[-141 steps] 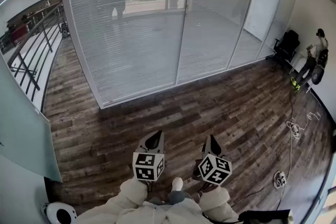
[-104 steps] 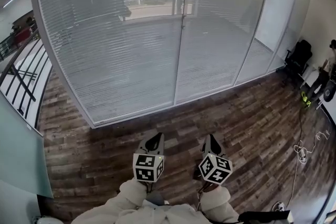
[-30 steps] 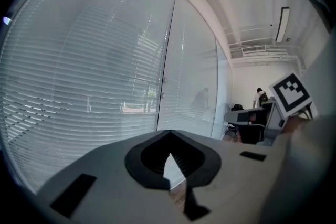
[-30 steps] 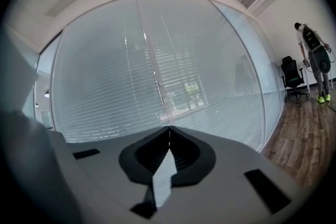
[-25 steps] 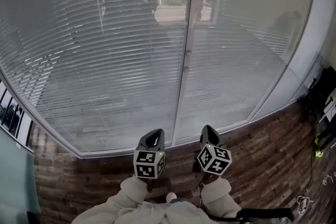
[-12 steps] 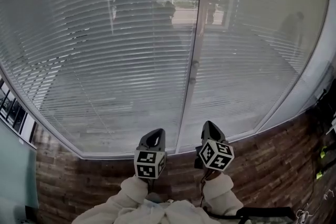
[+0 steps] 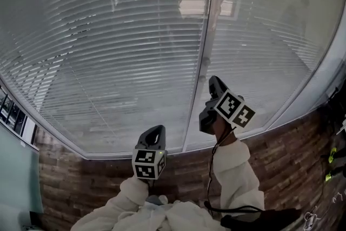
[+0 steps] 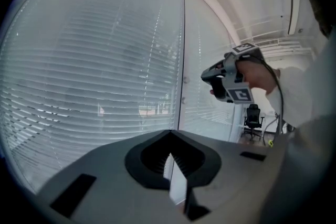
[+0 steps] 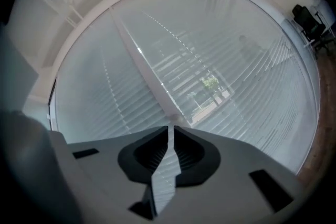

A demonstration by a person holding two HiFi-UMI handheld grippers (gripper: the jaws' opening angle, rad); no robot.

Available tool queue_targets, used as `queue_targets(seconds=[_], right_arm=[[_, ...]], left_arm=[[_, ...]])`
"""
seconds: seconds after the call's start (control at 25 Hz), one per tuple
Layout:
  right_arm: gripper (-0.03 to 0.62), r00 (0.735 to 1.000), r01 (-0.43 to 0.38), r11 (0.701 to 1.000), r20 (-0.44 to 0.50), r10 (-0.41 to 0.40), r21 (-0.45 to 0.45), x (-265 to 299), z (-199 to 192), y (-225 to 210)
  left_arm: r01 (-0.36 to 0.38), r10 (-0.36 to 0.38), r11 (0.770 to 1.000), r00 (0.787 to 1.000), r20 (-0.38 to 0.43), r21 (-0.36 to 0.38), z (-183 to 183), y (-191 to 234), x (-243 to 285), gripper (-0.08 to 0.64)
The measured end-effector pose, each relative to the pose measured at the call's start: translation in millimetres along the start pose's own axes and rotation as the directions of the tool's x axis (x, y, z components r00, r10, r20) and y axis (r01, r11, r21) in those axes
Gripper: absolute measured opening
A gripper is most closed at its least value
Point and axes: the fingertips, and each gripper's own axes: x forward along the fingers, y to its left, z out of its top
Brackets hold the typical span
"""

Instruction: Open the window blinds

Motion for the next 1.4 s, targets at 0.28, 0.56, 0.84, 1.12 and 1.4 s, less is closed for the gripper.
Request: queue_targets(seconds=[0.28, 0.56, 0.84, 1.12, 1.4], right_arm=[[0.117, 0.999, 0.030, 0.987, -0.024, -0.026, 0.157, 43, 5, -16], [0.117, 0.999, -0.004, 0.982, -0.038, 0.011, 0.189, 66, 8, -7], [0.112, 0.997, 0.043, 0.981, -0.069, -0.031, 0.188, 77, 8, -16], [0.107, 0.997, 0.045, 0.989, -0.073, -0.035, 0.139, 78, 6, -15], [0.107, 0.997, 0.055, 0.993, -0.067, -0.049, 0.100, 77, 5, -14]], left_arm=[[-0.025, 0.025, 0.999, 0.999, -0.024, -0.022, -15, 15, 0, -0.002], [-0.040, 0.039, 0.998, 0.999, -0.025, -0.042, -16, 25, 7, -0.002], [-0.046, 0.044, 0.998, 0.998, -0.040, -0.052, -24, 31, 11, -0.002], [-0.035, 0.033, 0.998, 0.999, -0.036, -0.047, -25, 28, 15, -0.002], [-0.029, 0.028, 0.999, 0.999, -0.043, -0.032, -27, 28, 14, -0.002]])
